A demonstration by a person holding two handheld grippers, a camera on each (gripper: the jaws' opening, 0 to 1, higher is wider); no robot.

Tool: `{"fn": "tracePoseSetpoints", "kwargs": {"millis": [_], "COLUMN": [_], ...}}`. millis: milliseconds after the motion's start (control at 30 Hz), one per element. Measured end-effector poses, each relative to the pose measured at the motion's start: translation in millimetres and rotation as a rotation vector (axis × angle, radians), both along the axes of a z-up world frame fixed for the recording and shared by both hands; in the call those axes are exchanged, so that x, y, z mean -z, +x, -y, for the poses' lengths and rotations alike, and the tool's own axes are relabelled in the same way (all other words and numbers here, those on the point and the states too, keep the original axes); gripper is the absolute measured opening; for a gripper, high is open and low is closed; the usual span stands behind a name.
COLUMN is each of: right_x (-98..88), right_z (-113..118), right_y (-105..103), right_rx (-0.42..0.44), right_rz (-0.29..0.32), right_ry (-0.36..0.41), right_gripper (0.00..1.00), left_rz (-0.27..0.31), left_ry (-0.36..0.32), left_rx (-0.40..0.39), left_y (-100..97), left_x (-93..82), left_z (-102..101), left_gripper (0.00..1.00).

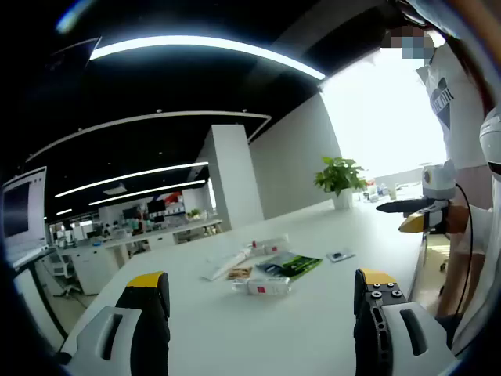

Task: Arrange the skincare products in the storage area until every visible bottle or jar stands upright without overlapping.

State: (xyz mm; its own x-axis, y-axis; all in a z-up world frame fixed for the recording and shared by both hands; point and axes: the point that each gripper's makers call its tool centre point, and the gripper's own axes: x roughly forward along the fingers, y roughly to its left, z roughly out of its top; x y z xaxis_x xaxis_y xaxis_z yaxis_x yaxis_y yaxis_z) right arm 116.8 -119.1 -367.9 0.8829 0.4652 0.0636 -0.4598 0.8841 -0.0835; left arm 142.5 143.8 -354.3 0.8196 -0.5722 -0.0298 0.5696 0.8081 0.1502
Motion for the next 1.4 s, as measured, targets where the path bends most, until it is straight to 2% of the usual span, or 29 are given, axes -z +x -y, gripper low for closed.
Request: {"fn": "tracePoseSetpoints", "kwargs": {"millis": [1400], "right_x": [1.7], "right_z": [0.0], "right_y": [1.3], "right_rx": [-0.004], "right_rz": [-0.008], "right_ry": [0.004], "right_gripper": [1.0], "left_rz": [-0.015], "left_ry": [0.005], "left_rx": [-0.002], "left_y": [0.8], "left_x": [3.8], "left_z": [-0.8], "left_gripper": [1.0]}}
